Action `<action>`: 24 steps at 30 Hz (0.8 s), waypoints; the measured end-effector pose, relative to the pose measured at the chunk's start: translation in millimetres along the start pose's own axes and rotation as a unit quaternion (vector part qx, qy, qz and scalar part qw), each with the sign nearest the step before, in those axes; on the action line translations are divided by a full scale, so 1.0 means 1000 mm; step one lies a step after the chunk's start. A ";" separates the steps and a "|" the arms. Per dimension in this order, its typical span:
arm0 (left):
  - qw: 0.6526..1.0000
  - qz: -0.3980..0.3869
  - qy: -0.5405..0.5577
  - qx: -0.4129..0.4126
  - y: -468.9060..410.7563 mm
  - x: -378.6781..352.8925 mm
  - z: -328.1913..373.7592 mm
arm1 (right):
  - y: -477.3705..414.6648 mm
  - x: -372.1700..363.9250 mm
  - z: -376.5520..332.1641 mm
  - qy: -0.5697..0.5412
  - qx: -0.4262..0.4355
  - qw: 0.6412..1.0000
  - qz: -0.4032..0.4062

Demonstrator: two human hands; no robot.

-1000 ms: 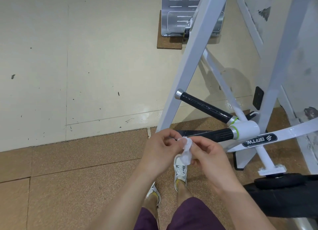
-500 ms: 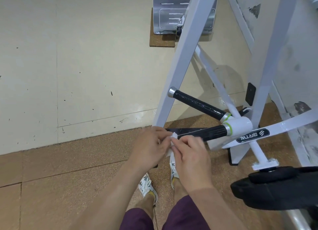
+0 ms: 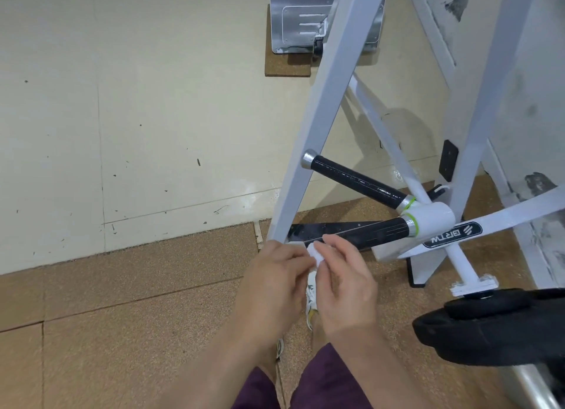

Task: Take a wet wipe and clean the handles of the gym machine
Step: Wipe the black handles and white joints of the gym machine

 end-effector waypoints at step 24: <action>0.990 0.005 0.065 0.125 0.003 0.006 -0.010 | -0.041 0.007 0.012 0.132 0.027 0.991 0.000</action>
Point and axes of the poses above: each hand's wrist, its own y-axis away from the middle knuckle, its own x-axis out of the back of the hand, z = x × y, the point moved 3 cm from there along -y, towards the middle knuckle, and after that the axes turned 10 degrees about z, right-handed, at the moved point
